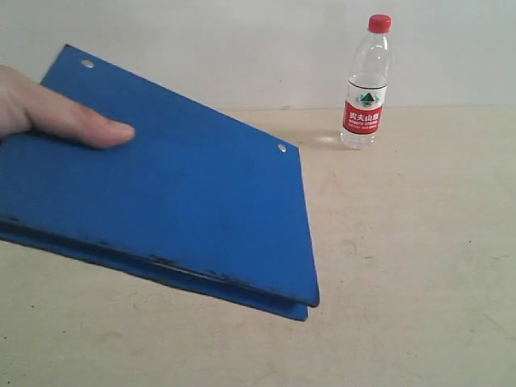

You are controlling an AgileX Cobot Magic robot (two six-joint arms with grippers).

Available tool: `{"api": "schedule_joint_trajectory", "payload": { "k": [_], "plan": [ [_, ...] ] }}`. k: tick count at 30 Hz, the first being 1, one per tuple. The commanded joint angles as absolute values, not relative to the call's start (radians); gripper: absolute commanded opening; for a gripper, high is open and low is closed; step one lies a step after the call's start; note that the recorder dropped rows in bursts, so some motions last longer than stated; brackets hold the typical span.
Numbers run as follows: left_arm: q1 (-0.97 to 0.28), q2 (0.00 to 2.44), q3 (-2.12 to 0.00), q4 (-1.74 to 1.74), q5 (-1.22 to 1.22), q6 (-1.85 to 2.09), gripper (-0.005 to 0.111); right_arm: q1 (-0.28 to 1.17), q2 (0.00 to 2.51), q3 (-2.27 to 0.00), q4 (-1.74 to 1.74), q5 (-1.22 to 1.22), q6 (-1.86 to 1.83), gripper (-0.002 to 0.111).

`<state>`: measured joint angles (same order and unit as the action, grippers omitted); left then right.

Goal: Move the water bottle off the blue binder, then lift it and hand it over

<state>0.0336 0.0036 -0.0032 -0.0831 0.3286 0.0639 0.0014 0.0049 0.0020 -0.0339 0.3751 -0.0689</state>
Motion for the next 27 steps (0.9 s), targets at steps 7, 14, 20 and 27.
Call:
{"api": "schedule_joint_trajectory", "payload": {
  "k": [7,14,20,27],
  "plan": [
    [0.082,0.0,0.0,-0.082,0.323,0.073,0.004,-0.001,0.0,0.0,-0.031,0.364,-0.069,0.0],
    [0.095,0.0,0.0,-0.082,0.323,0.073,0.004,-0.001,0.0,0.0,-0.031,0.362,-0.054,0.0],
    [0.1,0.0,0.0,-0.082,0.323,0.073,0.004,-0.001,0.0,0.0,-0.031,0.362,-0.054,0.0],
    [0.1,0.0,0.0,-0.082,0.323,0.073,0.004,-0.001,0.0,0.0,-0.031,0.362,-0.054,0.0]
  ]
}}
